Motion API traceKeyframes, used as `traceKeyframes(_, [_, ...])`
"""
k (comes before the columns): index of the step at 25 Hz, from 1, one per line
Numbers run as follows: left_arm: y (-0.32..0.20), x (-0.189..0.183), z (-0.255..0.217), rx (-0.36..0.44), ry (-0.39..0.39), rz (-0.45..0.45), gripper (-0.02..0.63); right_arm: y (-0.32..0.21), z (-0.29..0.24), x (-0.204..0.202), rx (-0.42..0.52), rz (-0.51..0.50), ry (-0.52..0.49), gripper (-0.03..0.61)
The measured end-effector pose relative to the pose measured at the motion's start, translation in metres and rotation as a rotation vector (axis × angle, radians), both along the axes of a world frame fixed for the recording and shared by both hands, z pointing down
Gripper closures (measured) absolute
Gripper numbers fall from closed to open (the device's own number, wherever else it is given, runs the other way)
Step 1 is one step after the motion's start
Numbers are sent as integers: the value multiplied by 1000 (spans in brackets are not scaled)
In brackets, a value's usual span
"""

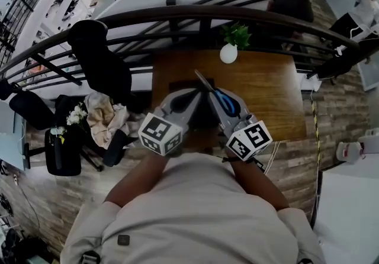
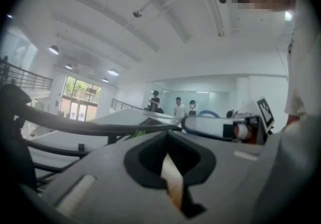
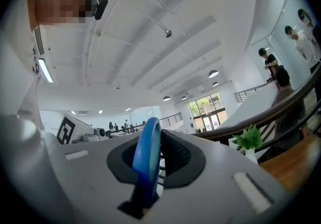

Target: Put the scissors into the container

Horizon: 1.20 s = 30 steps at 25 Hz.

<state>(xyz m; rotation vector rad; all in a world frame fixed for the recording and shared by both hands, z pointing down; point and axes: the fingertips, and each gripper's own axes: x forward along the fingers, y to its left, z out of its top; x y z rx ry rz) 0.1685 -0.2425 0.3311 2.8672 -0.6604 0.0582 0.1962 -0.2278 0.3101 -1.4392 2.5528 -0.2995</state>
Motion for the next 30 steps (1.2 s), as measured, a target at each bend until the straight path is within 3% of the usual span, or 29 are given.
traceKeyframes(14, [4,37,15,-20,-11,-134,611,-2,18,48,-41,-121,-38,529])
traceKeyframes(25, [3,17,25,-38,-1,-140,610,-6,28,27,-83,-135,-39,529])
traceKeyframes(30, [-7,-10,23,-34,-10,-154,611,-14,27,3,-88,-150,-34,529])
